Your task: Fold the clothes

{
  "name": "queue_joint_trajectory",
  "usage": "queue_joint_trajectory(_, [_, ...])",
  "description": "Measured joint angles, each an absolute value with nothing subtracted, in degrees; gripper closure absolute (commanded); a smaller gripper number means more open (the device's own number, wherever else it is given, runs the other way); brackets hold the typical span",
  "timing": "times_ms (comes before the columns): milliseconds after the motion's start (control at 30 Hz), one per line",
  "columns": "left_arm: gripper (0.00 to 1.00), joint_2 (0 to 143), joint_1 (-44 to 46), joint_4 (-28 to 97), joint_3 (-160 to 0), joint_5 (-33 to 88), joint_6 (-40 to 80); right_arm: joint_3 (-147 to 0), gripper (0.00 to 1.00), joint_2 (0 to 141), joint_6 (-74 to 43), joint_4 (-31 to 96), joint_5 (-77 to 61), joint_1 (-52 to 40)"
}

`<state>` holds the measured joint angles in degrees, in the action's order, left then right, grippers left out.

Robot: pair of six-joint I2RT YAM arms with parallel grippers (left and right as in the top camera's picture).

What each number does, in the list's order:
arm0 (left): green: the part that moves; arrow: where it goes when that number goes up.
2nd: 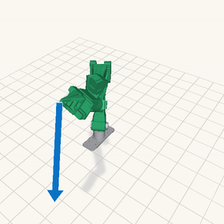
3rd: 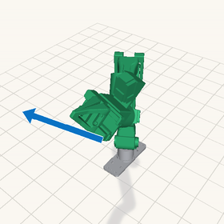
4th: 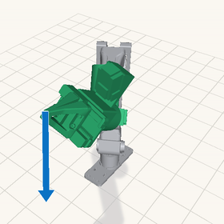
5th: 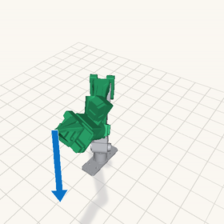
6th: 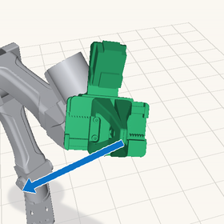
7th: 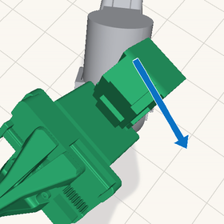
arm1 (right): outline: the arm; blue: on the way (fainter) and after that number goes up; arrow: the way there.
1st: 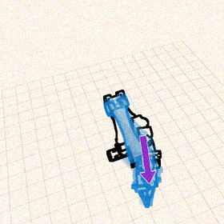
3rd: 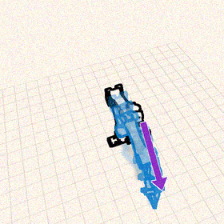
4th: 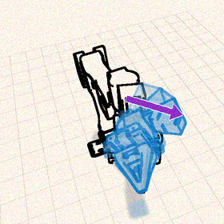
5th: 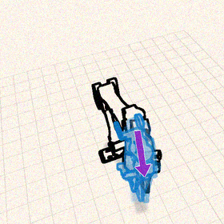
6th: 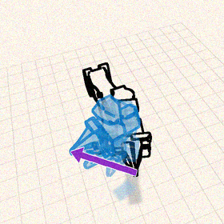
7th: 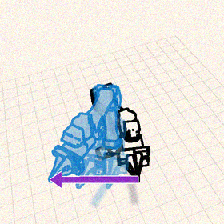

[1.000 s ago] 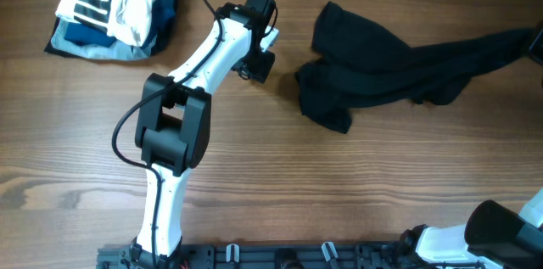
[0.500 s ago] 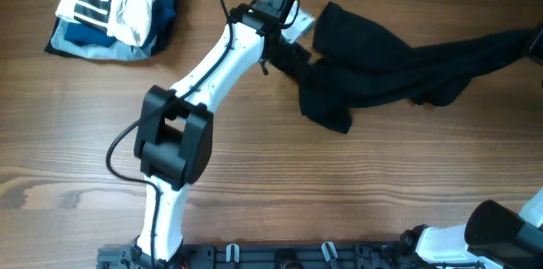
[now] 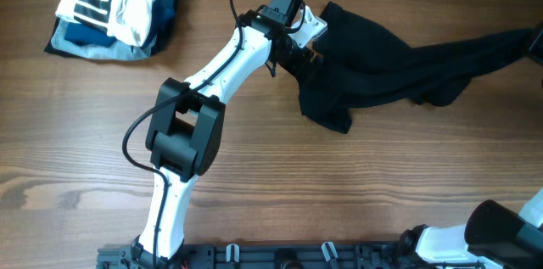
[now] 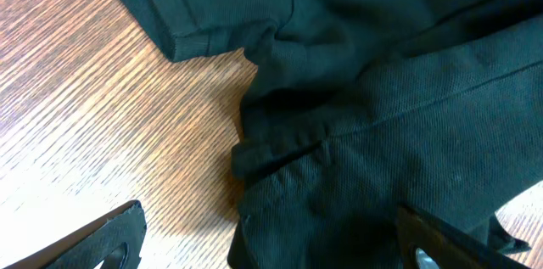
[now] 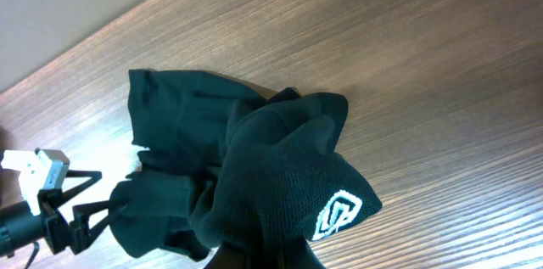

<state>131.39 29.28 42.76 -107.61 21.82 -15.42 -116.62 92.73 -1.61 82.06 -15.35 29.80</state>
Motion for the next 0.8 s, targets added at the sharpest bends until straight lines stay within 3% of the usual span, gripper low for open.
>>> queue_joint_trajectory(133, [0.23, 133.29, 29.5, 42.41, -107.61, 22.37, -15.42, -116.62, 0.96, 92.73, -1.61, 82.06, -15.35, 29.8])
queue_joint_trajectory(233, [0.62, 134.58, 29.98, 42.54, -107.61, 22.48, -15.53, -116.62, 0.96, 92.73, -1.58, 82.06, -15.35, 29.8])
queue_joint_trajectory(333, [0.92, 134.58, 30.39, 42.06, -107.61, 22.63, -15.44, -116.62, 0.96, 92.73, -1.32, 82.06, -15.35, 29.78])
queue_joint_trajectory(367, [0.96, 134.58, 30.5, 42.0, -107.61, 22.63, -15.49, -116.62, 0.96, 92.73, -1.19, 82.06, -15.35, 29.8])
queue_joint_trajectory(800, [0.96, 132.0, 27.86, 43.72, -108.18, 18.59, -7.97, -116.62, 0.96, 92.73, -1.19, 81.97, -15.35, 29.78])
